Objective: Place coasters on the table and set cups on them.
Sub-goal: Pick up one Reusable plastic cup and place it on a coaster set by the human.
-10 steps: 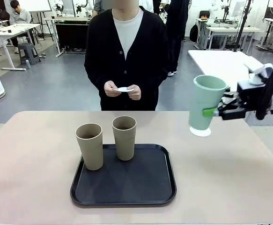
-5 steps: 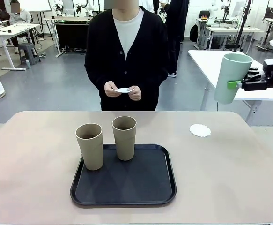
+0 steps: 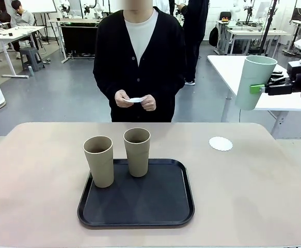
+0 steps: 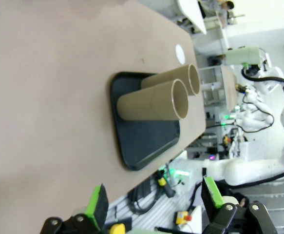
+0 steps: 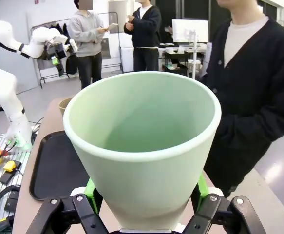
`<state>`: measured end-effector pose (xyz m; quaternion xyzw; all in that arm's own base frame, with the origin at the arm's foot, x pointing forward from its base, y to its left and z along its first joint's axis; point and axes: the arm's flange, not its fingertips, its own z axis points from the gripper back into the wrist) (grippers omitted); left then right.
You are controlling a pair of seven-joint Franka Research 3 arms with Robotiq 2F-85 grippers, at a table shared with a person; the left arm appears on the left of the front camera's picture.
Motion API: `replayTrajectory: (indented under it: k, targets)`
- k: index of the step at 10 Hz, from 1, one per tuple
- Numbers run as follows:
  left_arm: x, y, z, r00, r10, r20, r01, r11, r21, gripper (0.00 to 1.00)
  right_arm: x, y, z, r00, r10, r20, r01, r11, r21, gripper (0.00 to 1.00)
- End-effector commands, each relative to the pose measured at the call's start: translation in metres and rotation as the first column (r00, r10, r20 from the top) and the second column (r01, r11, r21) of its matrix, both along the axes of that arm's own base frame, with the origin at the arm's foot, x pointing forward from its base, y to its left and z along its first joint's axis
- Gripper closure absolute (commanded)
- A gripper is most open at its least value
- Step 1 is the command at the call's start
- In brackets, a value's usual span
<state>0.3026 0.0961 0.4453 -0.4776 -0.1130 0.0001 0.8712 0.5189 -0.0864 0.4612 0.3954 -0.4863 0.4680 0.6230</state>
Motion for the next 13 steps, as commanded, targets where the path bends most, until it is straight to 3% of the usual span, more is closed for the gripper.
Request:
replayTrajectory:
  k: [1,4,12,13]
  targets:
    - [0.001,-0.001,0.0,1.0,-0.004,0.017,0.004,1.0,-0.009,0.0,0.008,0.009,-0.007,0.999,0.035,0.031,-0.036,0.998,0.048,0.15]
    - [0.001,-0.001,0.0,1.0,-0.004,0.017,0.004,1.0,-0.009,0.0,0.015,0.022,-0.023,0.998,0.065,0.015,-0.065,0.997,0.048,0.15]
    - [0.001,-0.001,0.0,1.0,-0.004,0.017,0.004,1.0,-0.009,0.0,0.007,0.021,-0.028,0.997,0.072,-0.008,-0.072,0.997,0.017,0.15]
    - [0.001,-0.001,0.0,1.0,-0.004,0.017,0.004,1.0,-0.009,0.0,0.019,0.019,-0.042,0.993,0.113,-0.012,-0.113,0.993,0.012,0.15]
